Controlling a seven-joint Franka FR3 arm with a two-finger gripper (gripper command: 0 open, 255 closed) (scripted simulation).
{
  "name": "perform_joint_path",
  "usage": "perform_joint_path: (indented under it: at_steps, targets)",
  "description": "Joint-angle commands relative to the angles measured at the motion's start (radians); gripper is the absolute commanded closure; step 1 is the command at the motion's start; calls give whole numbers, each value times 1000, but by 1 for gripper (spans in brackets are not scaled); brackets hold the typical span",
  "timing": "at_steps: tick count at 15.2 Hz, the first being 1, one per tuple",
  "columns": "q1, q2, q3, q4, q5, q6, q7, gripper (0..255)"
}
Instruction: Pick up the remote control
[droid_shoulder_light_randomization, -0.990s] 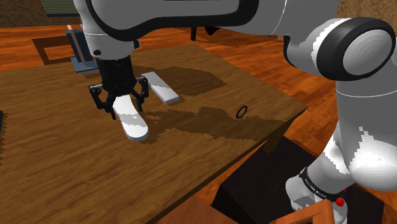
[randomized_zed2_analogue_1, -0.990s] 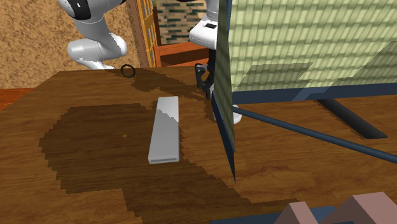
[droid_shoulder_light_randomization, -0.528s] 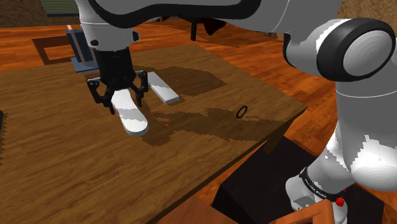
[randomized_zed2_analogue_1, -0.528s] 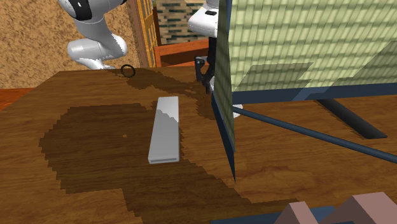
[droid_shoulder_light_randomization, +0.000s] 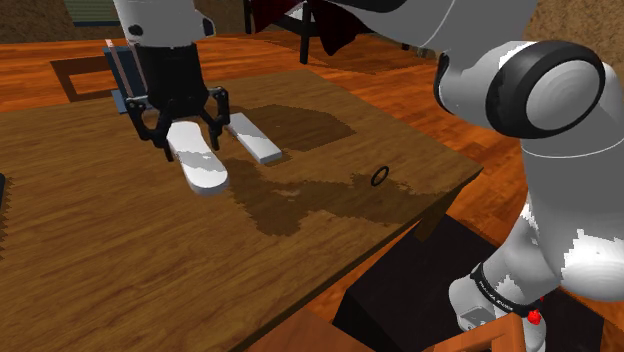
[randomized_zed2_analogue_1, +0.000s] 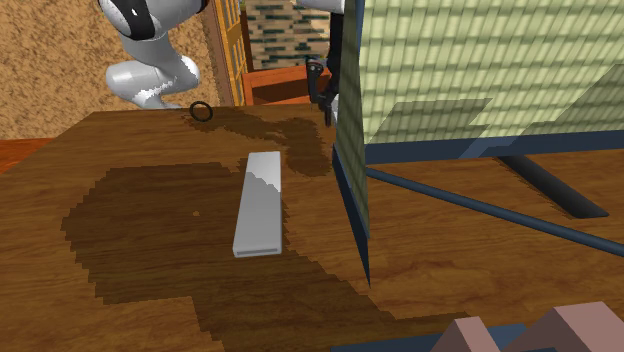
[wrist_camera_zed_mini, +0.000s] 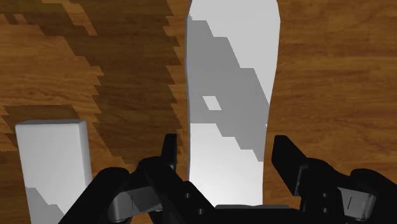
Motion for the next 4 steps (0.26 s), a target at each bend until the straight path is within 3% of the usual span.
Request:
perform_joint_path:
  at_steps: [1, 4]
  targets:
    - [21, 32, -4, 89, -10, -55, 1, 255]
    - [34, 51, -7, 139, -16, -85, 1, 255]
